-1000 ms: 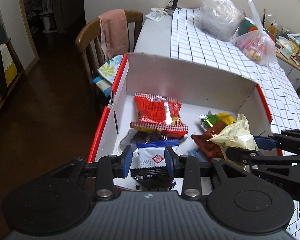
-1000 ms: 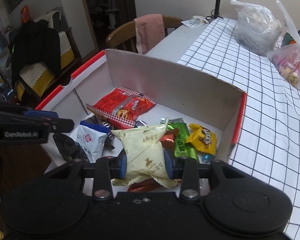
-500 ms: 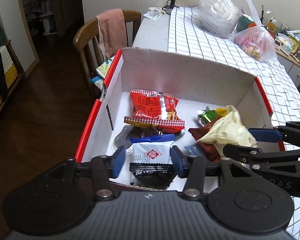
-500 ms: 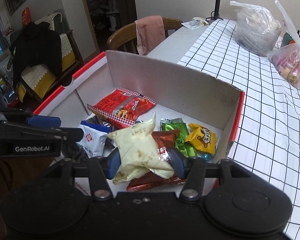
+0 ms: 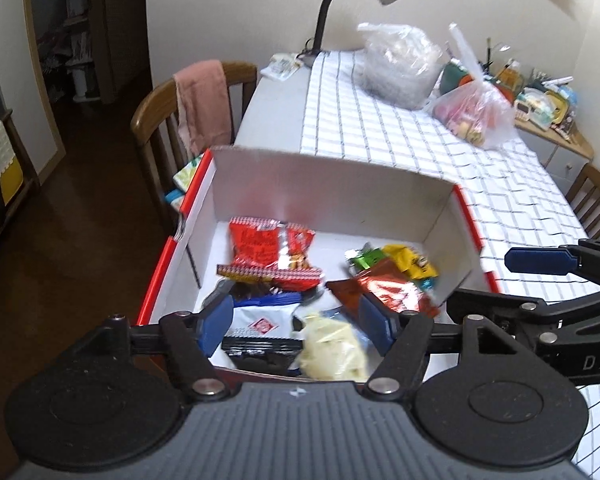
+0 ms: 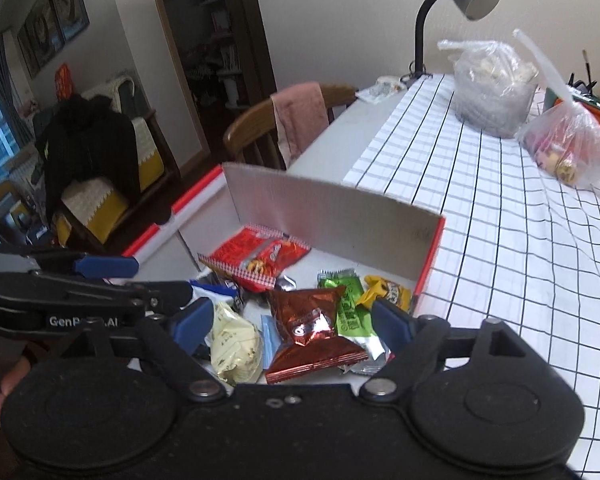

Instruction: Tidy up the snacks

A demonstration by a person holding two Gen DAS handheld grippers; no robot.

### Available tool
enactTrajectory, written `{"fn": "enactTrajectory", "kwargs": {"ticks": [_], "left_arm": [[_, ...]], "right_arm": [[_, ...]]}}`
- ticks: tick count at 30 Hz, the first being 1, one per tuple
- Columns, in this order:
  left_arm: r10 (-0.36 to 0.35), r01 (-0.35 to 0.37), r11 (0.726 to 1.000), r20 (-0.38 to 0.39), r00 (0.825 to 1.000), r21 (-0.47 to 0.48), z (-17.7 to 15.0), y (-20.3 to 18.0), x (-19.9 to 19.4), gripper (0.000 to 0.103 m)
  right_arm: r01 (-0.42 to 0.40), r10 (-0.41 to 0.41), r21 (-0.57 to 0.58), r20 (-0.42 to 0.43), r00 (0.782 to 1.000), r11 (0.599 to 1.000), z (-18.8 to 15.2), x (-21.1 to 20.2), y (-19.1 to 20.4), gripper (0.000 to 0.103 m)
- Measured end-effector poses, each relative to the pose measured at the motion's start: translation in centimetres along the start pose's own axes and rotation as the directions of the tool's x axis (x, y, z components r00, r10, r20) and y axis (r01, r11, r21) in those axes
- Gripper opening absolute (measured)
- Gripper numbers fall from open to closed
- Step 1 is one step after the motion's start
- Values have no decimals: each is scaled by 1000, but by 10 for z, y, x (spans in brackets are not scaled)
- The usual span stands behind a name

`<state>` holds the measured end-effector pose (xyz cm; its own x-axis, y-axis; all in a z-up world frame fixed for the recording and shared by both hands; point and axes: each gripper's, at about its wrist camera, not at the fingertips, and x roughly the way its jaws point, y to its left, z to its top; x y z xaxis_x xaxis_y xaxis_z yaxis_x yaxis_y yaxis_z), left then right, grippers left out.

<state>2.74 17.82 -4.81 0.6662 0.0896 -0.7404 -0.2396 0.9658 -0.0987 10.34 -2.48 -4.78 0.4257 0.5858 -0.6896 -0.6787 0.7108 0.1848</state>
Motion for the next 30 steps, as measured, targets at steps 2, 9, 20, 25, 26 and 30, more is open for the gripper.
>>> {"fn": "enactTrajectory", "kwargs": {"ticks": [2,9,20,25,26,30], "left_arm": [[-9,9,1000,19,1000,5,1,-5,-8,70],[-35,34,999,70,997,25,-1,-21,-33,80],[-85,82,996,119,989,32,-7,-39,-63,95],[-88,83,996,142,986,42,-11,-44,-73,97],[-88,82,996,144,986,45,-11,-45,-74,97],[-73,63,996,160,984,64,-14,-51,-81,97]], "right_arm": [[-4,3,8,26,1000,1000,0,-10,-2,92],[-14,10,37,98,995,999,-2,-44,-7,101],[15,-27,83,149,989,996,-20,-79,-16,103],[29,-44,90,176,983,996,-27,-90,-16,103],[29,-45,92,178,983,995,-28,-92,-17,103],[30,-48,98,184,982,995,-32,-97,-16,103]]}}
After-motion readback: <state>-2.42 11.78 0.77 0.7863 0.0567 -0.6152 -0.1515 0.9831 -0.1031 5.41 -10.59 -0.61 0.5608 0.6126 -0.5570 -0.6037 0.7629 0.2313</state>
